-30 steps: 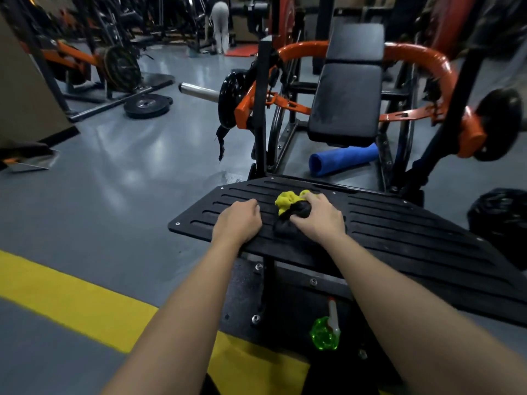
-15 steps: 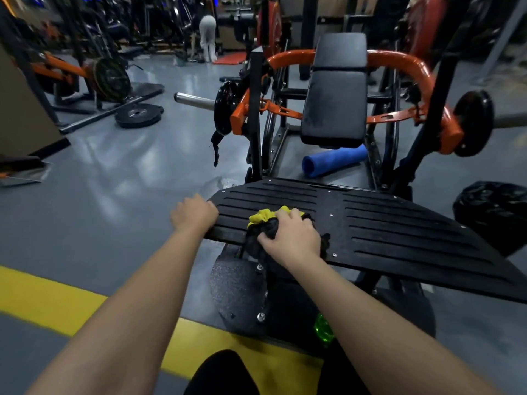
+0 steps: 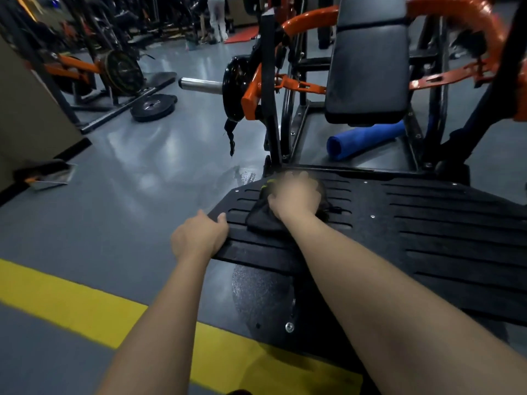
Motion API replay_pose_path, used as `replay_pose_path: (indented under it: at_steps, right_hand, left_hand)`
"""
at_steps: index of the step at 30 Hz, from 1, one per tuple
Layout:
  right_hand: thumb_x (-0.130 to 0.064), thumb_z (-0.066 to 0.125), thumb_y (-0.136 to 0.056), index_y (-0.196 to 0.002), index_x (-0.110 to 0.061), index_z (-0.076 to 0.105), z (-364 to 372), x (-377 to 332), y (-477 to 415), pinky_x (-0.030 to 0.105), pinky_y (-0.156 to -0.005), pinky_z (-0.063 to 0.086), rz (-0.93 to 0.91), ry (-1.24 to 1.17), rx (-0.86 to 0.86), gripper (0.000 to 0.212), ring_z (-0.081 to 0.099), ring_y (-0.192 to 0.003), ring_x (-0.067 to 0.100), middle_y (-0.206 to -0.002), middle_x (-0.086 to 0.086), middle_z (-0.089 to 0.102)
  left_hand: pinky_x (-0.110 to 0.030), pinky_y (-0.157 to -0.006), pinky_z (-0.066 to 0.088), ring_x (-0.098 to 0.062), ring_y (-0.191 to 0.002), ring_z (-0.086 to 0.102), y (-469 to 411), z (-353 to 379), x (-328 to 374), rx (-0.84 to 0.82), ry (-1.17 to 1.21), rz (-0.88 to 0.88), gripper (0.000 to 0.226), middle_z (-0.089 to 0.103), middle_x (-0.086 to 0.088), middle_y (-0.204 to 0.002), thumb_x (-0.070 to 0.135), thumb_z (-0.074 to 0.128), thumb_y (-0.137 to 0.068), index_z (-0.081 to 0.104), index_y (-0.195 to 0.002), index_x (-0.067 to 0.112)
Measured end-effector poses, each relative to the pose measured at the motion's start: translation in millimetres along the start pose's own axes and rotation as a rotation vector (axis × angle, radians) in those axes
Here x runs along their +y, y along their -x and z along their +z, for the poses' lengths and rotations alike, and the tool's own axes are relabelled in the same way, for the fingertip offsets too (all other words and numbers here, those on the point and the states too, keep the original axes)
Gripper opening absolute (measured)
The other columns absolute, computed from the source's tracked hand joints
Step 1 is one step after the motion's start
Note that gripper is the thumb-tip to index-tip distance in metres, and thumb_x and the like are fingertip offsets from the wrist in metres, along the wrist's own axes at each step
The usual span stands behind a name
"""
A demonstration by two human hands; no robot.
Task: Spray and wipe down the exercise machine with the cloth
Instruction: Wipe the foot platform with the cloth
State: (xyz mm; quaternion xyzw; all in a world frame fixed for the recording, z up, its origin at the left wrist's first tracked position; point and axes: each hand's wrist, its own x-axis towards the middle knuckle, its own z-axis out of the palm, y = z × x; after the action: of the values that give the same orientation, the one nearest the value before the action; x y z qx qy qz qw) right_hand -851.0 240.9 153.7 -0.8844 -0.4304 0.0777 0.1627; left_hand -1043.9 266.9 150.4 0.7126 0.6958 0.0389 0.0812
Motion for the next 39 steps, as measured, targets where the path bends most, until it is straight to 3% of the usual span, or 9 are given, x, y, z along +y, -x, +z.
replay_pose_path:
  at_steps: [9,17,19,27,34,39]
  right_hand:
    - [-0.047,0.066,-0.090,-0.134,-0.019,0.048,42,-17,-109,0.055,-0.094,0.049,0.047,-0.018,0.020,0.056,0.044,-0.122,0.042,-0.138,0.013,0.040]
    - [-0.053,0.065,-0.090,-0.136,-0.021,0.045,45,-9,-121,0.052,-0.093,0.048,0.002,-0.016,-0.005,0.059,0.045,-0.123,0.045,-0.145,0.014,0.032]
    - [-0.055,0.066,-0.089,-0.136,-0.021,0.044,44,-3,-118,0.052,-0.094,0.048,-0.053,-0.037,-0.041,0.062,0.047,-0.122,0.046,-0.143,0.015,0.038]
    - [-0.059,0.069,-0.084,-0.136,-0.025,0.045,6,41,-56,0.045,-0.091,0.049,-0.170,-0.039,-0.075,0.067,0.056,-0.120,0.041,-0.135,0.008,0.049]
    - [-0.061,0.066,-0.086,-0.145,-0.025,0.040,-36,62,39,0.043,-0.096,0.047,-0.110,0.016,-0.107,0.075,0.055,-0.125,0.040,-0.143,0.006,0.046]
    - [-0.060,0.064,-0.088,-0.142,-0.023,0.041,-62,51,97,0.042,-0.096,0.047,-0.106,0.073,-0.128,0.070,0.053,-0.128,0.038,-0.142,0.005,0.046]
  left_hand:
    - [-0.042,-0.081,0.046,-0.040,-0.107,0.063,-17,11,-7,0.036,-0.029,0.016,0.062,0.069,-0.015,-0.116,0.070,0.036,-0.095,0.064,-0.109,0.016]
    - [-0.041,-0.082,0.049,-0.038,-0.104,0.063,-13,8,-6,0.024,-0.009,-0.005,0.060,0.069,-0.012,-0.112,0.072,0.036,-0.095,0.063,-0.105,0.019]
    - [-0.040,-0.081,0.047,-0.038,-0.106,0.063,-14,7,-7,0.010,-0.017,-0.011,0.059,0.069,-0.012,-0.115,0.071,0.037,-0.095,0.062,-0.105,0.019]
    - [-0.039,-0.082,0.042,-0.036,-0.116,0.062,-6,-5,1,-0.044,0.022,-0.019,0.062,0.066,-0.011,-0.127,0.068,0.038,-0.097,0.064,-0.123,0.018]
    - [-0.038,-0.091,0.047,-0.034,-0.118,0.062,13,-22,3,-0.088,0.028,0.005,0.061,0.065,-0.012,-0.128,0.061,0.035,-0.101,0.063,-0.129,0.014]
    - [-0.037,-0.088,0.045,-0.035,-0.123,0.059,23,-31,2,-0.119,0.044,0.024,0.057,0.062,-0.014,-0.136,0.053,0.032,-0.106,0.060,-0.135,0.012]
